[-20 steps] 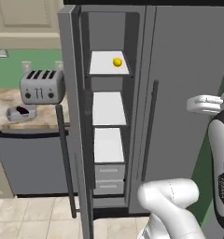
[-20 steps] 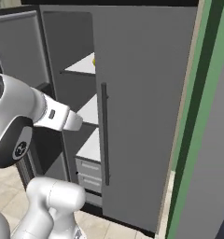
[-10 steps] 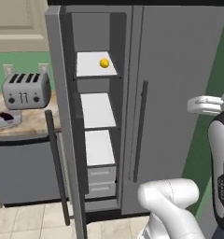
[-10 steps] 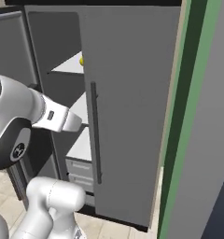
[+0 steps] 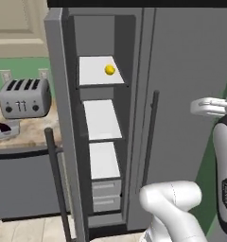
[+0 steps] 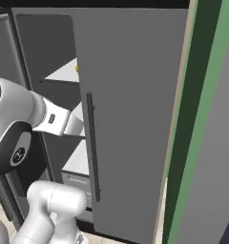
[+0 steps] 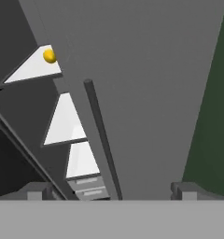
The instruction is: Take the eggplant and lemon out of the freezer and place them in the tupperware container on the counter. Then put the tupperware containing the vegetables back in the freezer.
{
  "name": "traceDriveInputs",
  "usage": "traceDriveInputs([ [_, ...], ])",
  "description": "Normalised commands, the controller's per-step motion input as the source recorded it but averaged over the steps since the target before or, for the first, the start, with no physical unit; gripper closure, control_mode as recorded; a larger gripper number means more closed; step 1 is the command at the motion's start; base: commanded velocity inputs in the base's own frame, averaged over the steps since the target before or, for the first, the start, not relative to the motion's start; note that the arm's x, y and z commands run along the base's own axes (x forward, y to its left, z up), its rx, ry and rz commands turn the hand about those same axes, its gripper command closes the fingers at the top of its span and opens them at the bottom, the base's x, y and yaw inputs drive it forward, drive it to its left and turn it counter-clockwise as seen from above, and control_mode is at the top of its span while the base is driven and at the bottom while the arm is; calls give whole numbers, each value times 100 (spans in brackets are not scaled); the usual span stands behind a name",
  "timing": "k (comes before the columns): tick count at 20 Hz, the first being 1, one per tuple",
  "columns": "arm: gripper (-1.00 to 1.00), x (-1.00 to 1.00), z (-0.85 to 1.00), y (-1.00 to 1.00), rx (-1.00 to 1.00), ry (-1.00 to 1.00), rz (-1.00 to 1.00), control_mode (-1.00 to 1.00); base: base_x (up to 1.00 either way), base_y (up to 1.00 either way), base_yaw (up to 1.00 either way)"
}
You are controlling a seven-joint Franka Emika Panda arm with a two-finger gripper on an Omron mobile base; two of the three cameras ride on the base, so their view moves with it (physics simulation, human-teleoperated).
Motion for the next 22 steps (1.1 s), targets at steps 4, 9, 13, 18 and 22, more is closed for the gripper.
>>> traceDriveInputs([
  [4,-100,0,0,0,0,0,0,100,71,41,0],
  [9,-100,0,0,0,0,0,0,100,30,45,0],
  [13,-100,0,0,0,0,0,0,100,13,40,0],
  [18,-100,0,0,0,0,0,0,100,27,24,0],
  [22,-100,0,0,0,0,0,0,100,42,11,0],
])
